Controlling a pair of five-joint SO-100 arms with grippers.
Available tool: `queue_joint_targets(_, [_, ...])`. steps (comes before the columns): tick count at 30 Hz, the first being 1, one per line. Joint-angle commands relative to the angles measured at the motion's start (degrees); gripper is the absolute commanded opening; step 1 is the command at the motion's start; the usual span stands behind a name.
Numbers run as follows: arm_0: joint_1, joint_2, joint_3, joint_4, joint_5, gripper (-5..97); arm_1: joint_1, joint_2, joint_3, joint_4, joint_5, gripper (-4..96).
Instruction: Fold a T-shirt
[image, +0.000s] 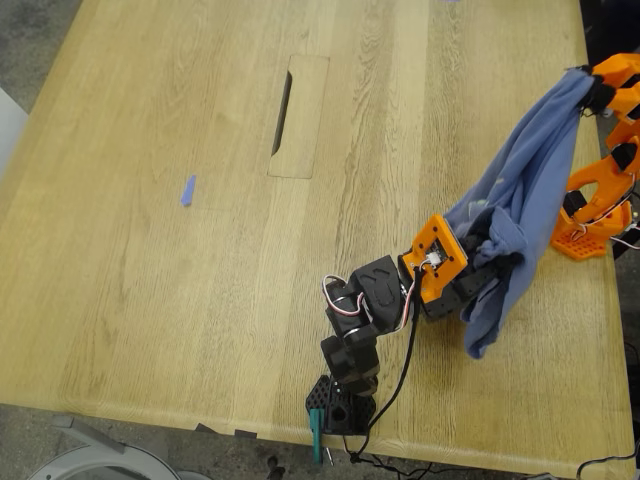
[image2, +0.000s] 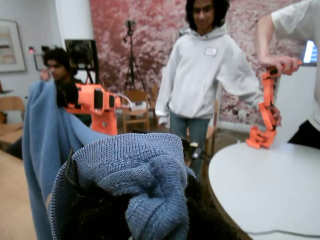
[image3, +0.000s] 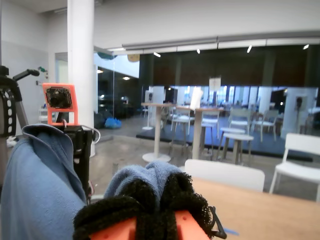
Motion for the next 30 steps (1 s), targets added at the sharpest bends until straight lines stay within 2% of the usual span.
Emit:
queue_joint_targets(1, [2.2, 6.7, 0.5, 2.9, -1.1, 0, -0.4, 1.8, 0.0, 1.9, 1.1, 0.2])
queue_joint_targets(6, [1.4, 14.6, 12.7, 6.4, -3.5, 0, -0.3, 3.2, 0.1, 8.4, 2.9, 0.1])
queue_joint_targets(10, [-4.0, 21.5, 26.0, 6.4, -7.7, 0, 0.6, 3.9, 0.2, 13.6, 5.0, 0.1])
queue_joint_targets(17, [-10.5, 31.2, 46.0, 3.3, -8.7, 0, 2.0, 8.0, 5.5, 23.3, 8.3, 0.1])
queue_joint_targets(19, [-11.8, 35.1, 52.4, 2.1, -8.9, 0, 1.6, 11.2, 12.8, 20.7, 8.6, 0.1])
queue_joint_targets(25, [-14.7, 42.7, 65.0, 0.1, -9.1, 0, -0.4, 23.1, 44.2, 1.5, 9.7, 0.0])
queue_joint_targets(30, [-24.4, 49.3, 76.6, -2.0, -8.7, 0, 0.8, 25.9, 60.5, -12.6, 9.5, 0.0])
